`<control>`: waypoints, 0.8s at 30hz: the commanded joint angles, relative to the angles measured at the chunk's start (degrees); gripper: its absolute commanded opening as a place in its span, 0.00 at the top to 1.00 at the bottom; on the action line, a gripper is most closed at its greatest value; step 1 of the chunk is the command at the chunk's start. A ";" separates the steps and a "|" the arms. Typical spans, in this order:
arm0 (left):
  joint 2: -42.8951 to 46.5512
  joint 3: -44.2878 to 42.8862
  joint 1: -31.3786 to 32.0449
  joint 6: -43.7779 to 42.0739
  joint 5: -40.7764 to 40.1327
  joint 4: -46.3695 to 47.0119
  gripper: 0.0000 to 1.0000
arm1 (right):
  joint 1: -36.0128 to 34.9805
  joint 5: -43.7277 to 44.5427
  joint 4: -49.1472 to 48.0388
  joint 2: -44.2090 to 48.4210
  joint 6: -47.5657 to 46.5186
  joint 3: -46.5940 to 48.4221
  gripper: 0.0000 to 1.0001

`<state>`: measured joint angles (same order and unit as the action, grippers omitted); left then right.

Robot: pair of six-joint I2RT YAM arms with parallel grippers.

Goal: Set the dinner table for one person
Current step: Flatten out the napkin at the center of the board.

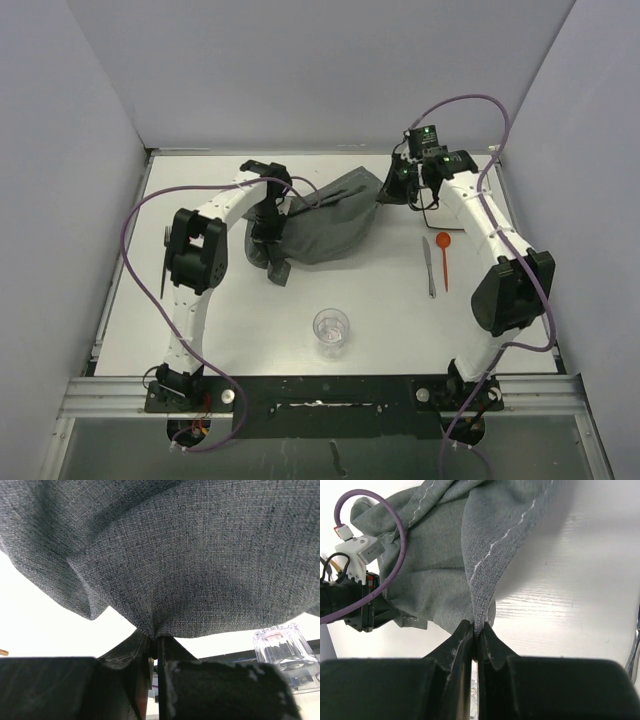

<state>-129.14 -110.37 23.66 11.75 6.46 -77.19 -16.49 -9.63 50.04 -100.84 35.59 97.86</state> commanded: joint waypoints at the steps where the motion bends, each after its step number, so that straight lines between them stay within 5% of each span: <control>1: 0.62 -0.53 -0.96 -0.42 -1.12 -0.10 0.95 | 0.53 2.56 1.62 -1.06 2.12 2.18 0.97; 7: -1.72 -2.41 -0.85 -0.26 -1.96 -1.43 0.92 | 2.32 1.20 14.32 -26.80 -3.05 20.85 0.91; 10: -2.15 -2.76 -0.90 -0.23 -2.49 -1.67 0.90 | 1.97 0.53 13.23 -33.26 -4.65 23.99 0.76; 13: -2.65 -3.10 -0.90 -0.30 -2.81 -1.92 0.89 | 2.34 -0.45 11.94 -36.68 -5.83 25.21 0.62; 17: -3.54 -3.97 -0.90 -0.23 -3.09 -2.27 0.87 | 2.97 -1.47 15.86 -40.48 -8.43 30.45 0.57; 24: -5.12 -4.46 -0.83 0.01 -2.52 -1.99 0.87 | 3.33 -2.94 8.02 -33.09 -8.23 18.43 0.50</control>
<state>-132.27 -111.90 22.98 11.75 3.70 -78.30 -13.41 -11.55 59.44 -137.27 28.51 118.28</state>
